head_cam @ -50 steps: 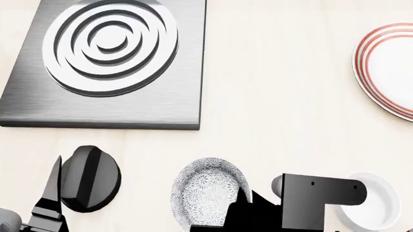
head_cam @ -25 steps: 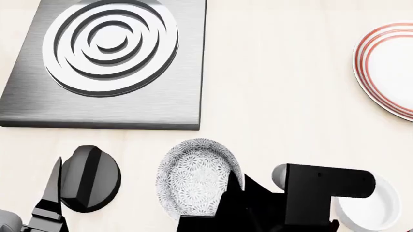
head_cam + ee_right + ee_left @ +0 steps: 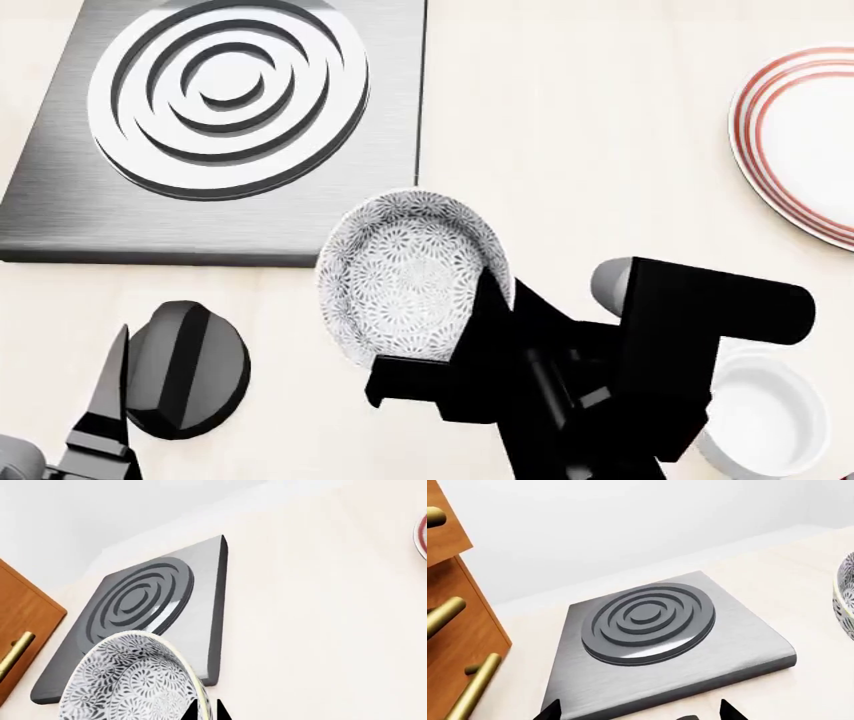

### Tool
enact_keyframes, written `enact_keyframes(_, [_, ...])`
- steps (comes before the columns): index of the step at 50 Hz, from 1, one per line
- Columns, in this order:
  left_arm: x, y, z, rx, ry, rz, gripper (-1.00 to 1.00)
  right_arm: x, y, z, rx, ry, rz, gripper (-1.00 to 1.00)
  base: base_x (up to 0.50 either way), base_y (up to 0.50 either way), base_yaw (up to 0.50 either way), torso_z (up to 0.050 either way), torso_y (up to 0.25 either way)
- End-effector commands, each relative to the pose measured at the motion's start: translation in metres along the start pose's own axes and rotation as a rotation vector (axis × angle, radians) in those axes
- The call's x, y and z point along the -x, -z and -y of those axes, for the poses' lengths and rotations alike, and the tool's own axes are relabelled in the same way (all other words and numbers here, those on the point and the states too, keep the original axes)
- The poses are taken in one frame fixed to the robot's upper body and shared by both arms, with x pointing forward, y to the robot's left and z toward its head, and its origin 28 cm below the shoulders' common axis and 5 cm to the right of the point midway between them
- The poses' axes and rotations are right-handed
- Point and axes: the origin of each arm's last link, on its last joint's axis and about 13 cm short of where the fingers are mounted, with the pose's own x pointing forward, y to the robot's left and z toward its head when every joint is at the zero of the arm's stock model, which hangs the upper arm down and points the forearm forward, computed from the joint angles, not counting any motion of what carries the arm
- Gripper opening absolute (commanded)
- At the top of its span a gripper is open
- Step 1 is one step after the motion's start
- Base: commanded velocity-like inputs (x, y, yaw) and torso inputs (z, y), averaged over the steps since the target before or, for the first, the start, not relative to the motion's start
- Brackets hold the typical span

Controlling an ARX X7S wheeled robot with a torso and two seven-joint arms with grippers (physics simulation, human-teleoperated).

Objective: Pick the akita bowl next to the ramekin and place it on the plate.

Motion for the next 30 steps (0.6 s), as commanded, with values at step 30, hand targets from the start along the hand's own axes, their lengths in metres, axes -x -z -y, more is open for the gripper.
enact_keyframes(30, [-0.002,-0.007,-0.002,0.006,-0.002,0.029,1.0,-0.038,-0.066,-0.007,-0.056,-0.013,0.218,-1.0,0.0,0.0,0.0,0.0,0.0])
